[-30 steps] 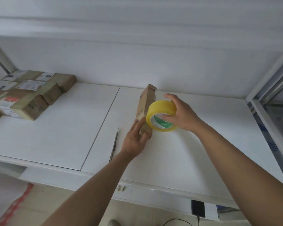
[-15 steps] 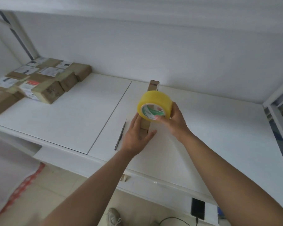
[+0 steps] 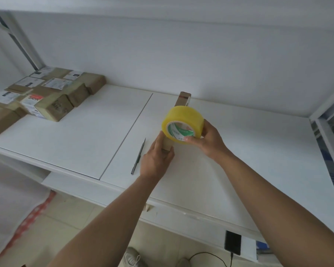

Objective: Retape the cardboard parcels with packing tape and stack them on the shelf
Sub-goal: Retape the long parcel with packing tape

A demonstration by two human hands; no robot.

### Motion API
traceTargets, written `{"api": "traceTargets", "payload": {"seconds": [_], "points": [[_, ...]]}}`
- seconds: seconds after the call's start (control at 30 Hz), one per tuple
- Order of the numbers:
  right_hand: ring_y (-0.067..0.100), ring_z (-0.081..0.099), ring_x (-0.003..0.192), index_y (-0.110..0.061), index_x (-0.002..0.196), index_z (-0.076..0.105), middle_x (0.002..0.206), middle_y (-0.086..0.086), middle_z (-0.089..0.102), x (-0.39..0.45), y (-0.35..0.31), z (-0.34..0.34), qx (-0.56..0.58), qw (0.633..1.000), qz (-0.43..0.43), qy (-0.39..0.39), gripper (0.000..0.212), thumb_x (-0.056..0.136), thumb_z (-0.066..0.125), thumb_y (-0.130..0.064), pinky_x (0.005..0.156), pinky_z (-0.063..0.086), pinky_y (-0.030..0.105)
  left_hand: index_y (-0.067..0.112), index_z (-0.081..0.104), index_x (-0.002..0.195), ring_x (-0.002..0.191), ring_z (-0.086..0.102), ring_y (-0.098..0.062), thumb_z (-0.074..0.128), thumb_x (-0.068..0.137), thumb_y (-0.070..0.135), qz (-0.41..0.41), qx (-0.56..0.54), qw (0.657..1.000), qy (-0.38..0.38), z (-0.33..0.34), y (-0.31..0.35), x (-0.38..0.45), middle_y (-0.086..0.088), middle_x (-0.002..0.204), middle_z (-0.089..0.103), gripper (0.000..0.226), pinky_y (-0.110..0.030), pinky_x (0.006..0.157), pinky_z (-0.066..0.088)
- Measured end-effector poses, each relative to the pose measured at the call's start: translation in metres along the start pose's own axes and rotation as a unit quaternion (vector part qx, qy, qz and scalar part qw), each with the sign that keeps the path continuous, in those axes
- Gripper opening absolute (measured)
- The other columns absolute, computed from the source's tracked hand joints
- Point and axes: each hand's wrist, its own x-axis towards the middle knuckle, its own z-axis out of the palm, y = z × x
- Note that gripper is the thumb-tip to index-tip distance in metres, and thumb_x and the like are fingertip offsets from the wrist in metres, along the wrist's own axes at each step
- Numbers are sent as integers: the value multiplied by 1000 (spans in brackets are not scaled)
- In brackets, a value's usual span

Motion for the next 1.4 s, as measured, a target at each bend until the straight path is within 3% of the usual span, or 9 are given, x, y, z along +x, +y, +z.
{"api": "traceTargets", "payload": {"seconds": [0.17,0.3,0.4,0.6,0.8,1.0,1.23,1.3,1.4], "points": [[13,65,102,-27,117,57,110,-4,68,-3,6,-4,-13,1000,-5,5,49,77,85,-25,85,58,38,25,23,156,96,66,-32,56,96,43,-14,18,1000,-17,-2,2,0,-6,134,60,70,-41,70,56],[11,62,104,-28,120,49,113,-5,63,-4,2,1,-9,1000,-9,-16,55,78,84,-22,79,53,25,16,28,153,122,55,-33,54,98,42,-12,62,998,-8,-5,11,7,-2,165,17,66,-42,79,54],[2,59,102,-26,124,42,113,-10,59,-7,4,4,-13,1000,-1,-26,62,79,83,-20,72,48,13,22,23,157,116,59,-29,49,101,39,27,67,997,-8,-7,12,14,7,167,4,63,-42,74,57],[4,60,97,-19,128,44,109,-10,60,-9,5,5,-44,999,-9,-12,63,79,83,-24,77,52,25,21,33,155,96,67,-35,49,101,31,80,69,994,4,-1,1,16,0,162,30,57,-44,62,58],[9,62,87,-20,120,47,98,-9,61,-11,-2,-4,-97,995,-19,-15,55,79,83,-28,69,52,27,12,35,153,98,68,-39,35,98,49,72,82,994,-9,4,-3,18,-9,154,43,66,-48,65,59],[23,65,91,-17,123,46,104,3,64,-20,3,-14,-145,989,-13,-11,58,79,82,-29,75,58,45,2,41,148,100,68,-44,30,97,51,72,93,993,7,0,3,17,-17,149,48,71,-51,69,59],[18,65,90,-19,121,46,104,1,63,-19,7,-14,-128,992,1,-15,56,79,82,-30,74,58,43,34,26,147,89,69,-42,25,99,50,110,120,986,-18,-3,0,17,-12,158,36,51,-45,59,58],[17,64,90,-19,121,46,103,0,63,-20,11,-14,-117,993,9,-13,56,79,82,-30,74,57,41,33,28,150,98,67,-39,35,103,42,120,125,985,-16,-5,1,17,-7,161,30,49,-45,61,58],[18,64,93,-19,121,45,105,1,63,-22,17,-15,-95,995,18,-13,57,79,83,-28,76,57,42,21,33,154,134,48,-32,44,102,36,169,127,977,-35,-9,-2,24,3,164,22,55,-50,86,57]]}}
